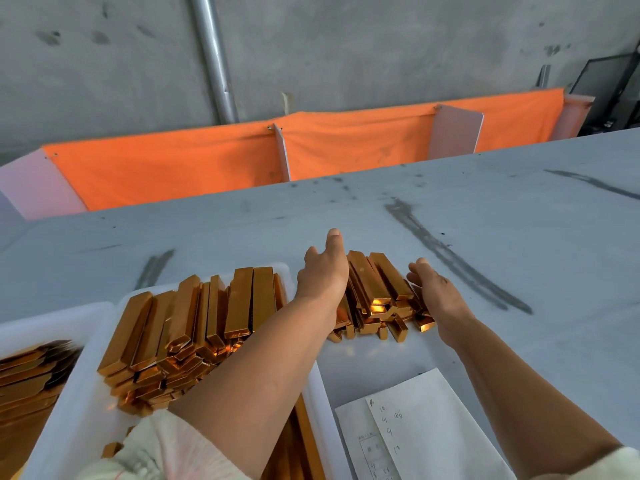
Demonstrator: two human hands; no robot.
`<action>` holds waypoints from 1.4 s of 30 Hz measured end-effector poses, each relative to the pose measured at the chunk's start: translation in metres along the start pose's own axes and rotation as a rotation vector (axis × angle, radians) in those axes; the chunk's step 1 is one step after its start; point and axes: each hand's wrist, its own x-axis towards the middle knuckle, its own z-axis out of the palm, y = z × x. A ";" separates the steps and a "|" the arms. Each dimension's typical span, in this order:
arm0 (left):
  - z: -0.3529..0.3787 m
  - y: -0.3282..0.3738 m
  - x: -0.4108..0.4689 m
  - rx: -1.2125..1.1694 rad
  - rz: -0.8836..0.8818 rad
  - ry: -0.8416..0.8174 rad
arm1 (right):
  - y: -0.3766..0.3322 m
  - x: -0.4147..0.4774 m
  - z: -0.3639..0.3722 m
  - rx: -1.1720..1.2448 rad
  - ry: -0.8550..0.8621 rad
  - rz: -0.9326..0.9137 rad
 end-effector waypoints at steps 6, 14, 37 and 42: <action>-0.026 0.002 -0.014 -0.164 0.043 0.041 | -0.006 -0.008 0.015 -0.080 -0.028 -0.030; -0.062 0.006 -0.012 -0.333 0.104 0.153 | -0.006 -0.012 0.039 -0.150 -0.040 -0.047; -0.107 -0.020 -0.057 -0.448 0.059 0.153 | -0.004 -0.052 0.018 -0.090 0.149 -0.047; -0.142 -0.031 -0.077 -0.451 0.104 0.179 | -0.025 -0.087 0.029 -0.115 0.095 -0.214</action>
